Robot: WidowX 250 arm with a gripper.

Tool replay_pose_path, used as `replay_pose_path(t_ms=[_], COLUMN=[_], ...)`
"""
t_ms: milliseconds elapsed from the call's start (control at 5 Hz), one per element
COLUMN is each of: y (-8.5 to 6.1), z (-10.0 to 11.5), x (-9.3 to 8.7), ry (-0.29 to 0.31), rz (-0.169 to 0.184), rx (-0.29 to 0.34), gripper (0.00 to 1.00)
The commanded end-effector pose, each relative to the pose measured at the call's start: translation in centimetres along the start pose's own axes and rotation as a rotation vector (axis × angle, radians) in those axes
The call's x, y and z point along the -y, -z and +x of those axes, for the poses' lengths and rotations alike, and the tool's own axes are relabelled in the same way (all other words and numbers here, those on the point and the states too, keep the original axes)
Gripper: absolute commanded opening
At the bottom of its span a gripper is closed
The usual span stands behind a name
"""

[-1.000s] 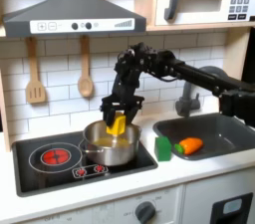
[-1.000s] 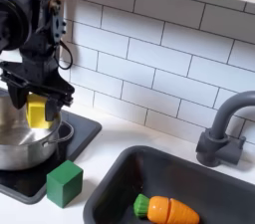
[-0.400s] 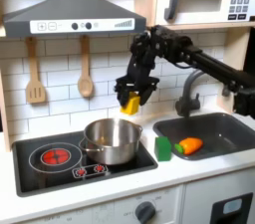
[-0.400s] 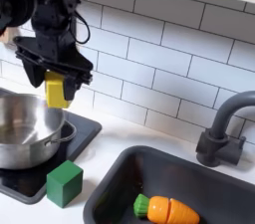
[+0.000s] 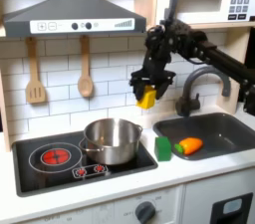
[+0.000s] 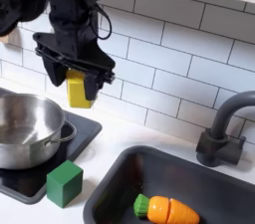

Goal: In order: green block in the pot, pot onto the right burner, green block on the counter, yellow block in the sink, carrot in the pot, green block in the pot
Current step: 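Take the yellow block out of the pot and put it in the sink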

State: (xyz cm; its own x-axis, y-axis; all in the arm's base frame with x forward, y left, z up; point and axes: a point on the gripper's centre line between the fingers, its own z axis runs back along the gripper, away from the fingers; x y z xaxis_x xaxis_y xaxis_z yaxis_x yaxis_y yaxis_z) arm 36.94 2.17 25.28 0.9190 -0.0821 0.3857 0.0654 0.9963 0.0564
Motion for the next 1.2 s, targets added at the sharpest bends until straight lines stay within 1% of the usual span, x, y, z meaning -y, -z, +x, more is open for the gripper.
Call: replay_pose_path(t_ms=[0,400,600,800,1000], y=[0.2,1.5,2.4,3.7,4.4], z=[-2.1,-3.7,-4.7,-5.6,-6.1], x=[3.1,6.3,7.8,8.9,9.2], ry=[0.062,0.106,0.126,0.155,0.16], rz=[-0.071,-0.133,-0.163,-0.178,-0.176], rx=[-0.037,-0.09,-0.119,-0.149,-0.159], gripper=[0.0,0.0,0.0,0.0,0.0])
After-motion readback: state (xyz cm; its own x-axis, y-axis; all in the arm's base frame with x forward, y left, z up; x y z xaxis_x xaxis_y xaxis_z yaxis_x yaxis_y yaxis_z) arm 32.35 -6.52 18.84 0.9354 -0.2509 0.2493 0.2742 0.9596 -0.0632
